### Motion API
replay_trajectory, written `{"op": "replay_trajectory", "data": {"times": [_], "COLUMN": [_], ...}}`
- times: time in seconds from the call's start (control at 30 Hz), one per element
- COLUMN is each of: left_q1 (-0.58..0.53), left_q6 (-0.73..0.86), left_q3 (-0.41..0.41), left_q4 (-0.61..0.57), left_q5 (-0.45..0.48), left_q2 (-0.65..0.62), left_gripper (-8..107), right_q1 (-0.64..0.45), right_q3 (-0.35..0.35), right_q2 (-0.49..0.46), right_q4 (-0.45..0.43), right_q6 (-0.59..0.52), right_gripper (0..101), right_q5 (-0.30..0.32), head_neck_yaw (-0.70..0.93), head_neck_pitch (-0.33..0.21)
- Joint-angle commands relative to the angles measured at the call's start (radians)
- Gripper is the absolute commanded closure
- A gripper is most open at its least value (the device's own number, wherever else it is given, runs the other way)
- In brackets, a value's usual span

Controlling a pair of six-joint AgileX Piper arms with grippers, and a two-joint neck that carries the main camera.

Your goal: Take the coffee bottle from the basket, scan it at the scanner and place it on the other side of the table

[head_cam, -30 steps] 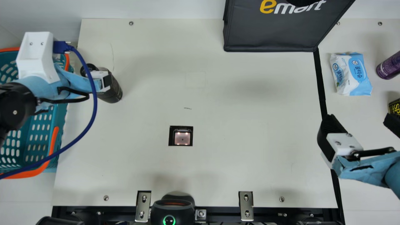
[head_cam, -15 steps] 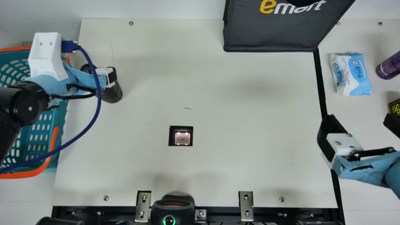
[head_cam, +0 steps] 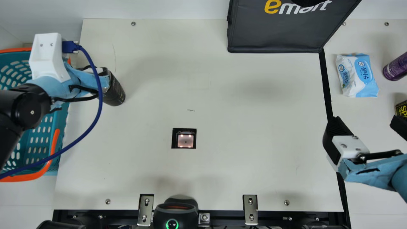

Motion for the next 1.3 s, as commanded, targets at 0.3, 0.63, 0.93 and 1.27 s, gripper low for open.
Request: {"op": "replay_trajectory", "data": {"times": [0.3, 0.63, 0.93, 1.27], "left_q1": [-0.097, -0.278, -0.473, -0.699], "left_q6": [-0.186, -0.413, -0.621, -0.853], "left_q3": [-0.078, -0.119, -0.111, -0.098], "left_q4": [0.087, 0.198, 0.313, 0.427], "left_q5": [0.149, 0.278, 0.353, 0.437], "left_q2": [-0.061, -0.114, -0.145, -0.149], "left_gripper": [107, 107, 107, 107], "right_q1": [0.000, 0.000, 0.000, 0.000], "right_q3": [0.000, 0.000, 0.000, 0.000], "right_q2": [0.000, 0.000, 0.000, 0.000], "right_q4": [0.000, 0.000, 0.000, 0.000], "right_q6": [0.000, 0.000, 0.000, 0.000], "right_gripper": [6, 6, 6, 6], "right_q5": [0.000, 0.000, 0.000, -0.001], "head_neck_yaw": [0.002, 0.002, 0.002, 0.002], "head_neck_pitch": [-0.029, -0.029, -0.029, -0.029]}}
